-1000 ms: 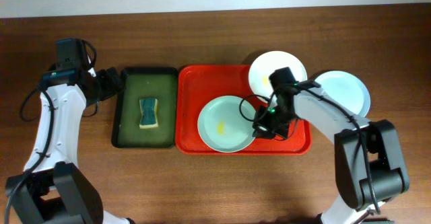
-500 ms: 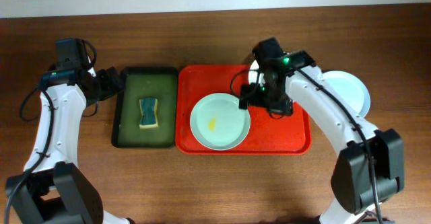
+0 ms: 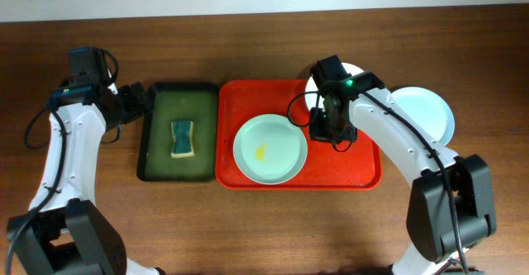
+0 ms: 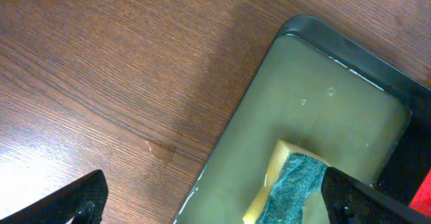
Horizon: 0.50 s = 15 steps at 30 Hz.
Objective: Clean dirty plates on tray and stack at the side
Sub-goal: 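Move the right gripper to the white plate rim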
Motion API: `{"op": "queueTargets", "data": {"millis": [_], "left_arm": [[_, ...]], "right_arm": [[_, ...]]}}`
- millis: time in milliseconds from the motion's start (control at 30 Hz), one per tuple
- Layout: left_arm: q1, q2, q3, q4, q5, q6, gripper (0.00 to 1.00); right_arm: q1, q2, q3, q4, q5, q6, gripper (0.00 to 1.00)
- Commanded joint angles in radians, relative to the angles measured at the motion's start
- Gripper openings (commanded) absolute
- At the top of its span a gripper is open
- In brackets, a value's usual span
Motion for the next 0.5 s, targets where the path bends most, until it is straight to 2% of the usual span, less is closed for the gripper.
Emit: {"op": "queueTargets", "data": {"millis": [0,33,67,133,300,467], "left_arm": [[0.005,-0.013,0.011,0.002,-0.001,-0.01,0.99],[0.005,-0.013,0.011,0.002,-0.001,-0.01,0.99],[0.005,-0.013,0.011,0.002,-0.001,-0.01,0.99],[0.005,-0.013,0.011,0.002,-0.001,-0.01,0.99],[0.005,-0.013,0.011,0.002,-0.001,-0.01,0.99],[0.005,-0.013,0.011,0.002,-0.001,-0.01,1.0]], "right_arm": [[-0.006,-0.006,-0.01,0.015,0.013,-0.186,0.04],[-0.005,-0.002,-0.01,0.022,0.013,-0.194,0.07],[-0.005,0.005,-0.01,0.026,0.013,-0.195,0.19],[-0.005,0.014,-0.01,0.026,0.017,-0.194,0.27],[-0.005,0.024,-0.038,0.068,0.016,-0.194,0.3],[-0.005,0.024,-0.179,0.226,-0.01,-0.19,0.29]]}}
